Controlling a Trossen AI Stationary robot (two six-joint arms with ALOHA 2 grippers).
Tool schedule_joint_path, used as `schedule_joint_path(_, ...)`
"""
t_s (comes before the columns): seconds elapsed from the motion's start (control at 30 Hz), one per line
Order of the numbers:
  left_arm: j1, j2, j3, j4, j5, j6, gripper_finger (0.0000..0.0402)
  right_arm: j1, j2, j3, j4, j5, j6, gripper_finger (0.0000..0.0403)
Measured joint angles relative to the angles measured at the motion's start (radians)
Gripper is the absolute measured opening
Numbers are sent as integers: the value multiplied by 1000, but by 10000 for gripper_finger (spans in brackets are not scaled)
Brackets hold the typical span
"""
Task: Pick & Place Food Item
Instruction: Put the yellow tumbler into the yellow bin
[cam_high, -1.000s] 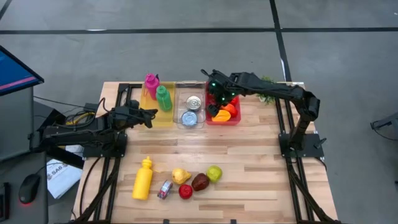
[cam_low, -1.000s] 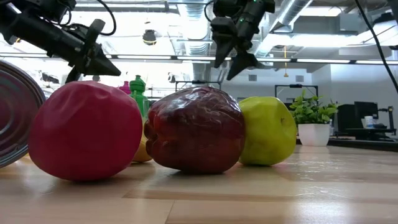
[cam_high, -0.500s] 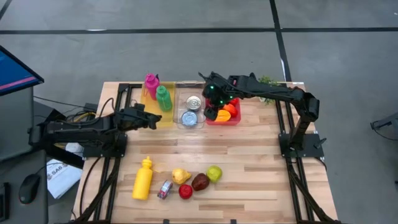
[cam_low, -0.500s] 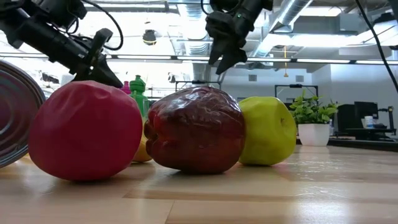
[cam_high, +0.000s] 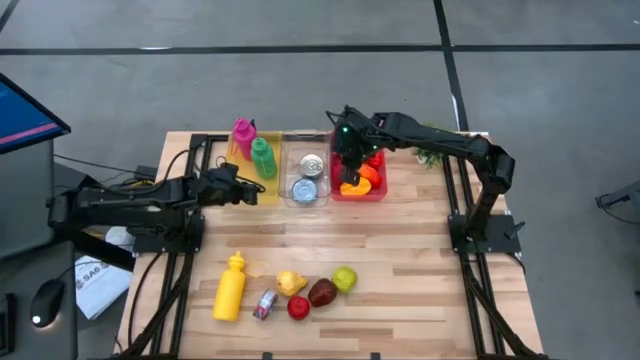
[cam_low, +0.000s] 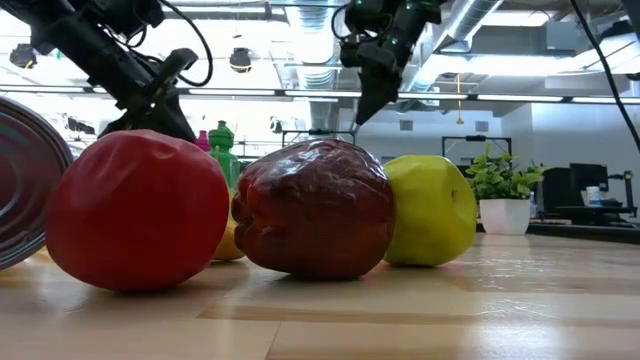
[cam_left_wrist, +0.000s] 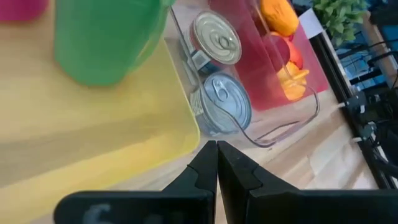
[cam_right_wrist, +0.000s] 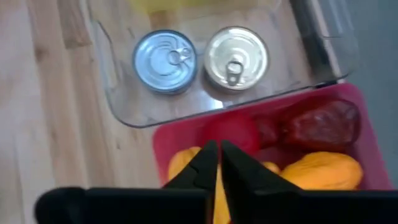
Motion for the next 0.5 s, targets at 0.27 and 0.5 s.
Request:
schedule_joint_path(0.27,-15,25,9,-3,33,-50,0,-90,-11,-17,53,-53,-50,15)
schedule_joint_path(0.5,-33,25,9,1,36,-52,0,-111,-115,-220,332,-153,-32,5)
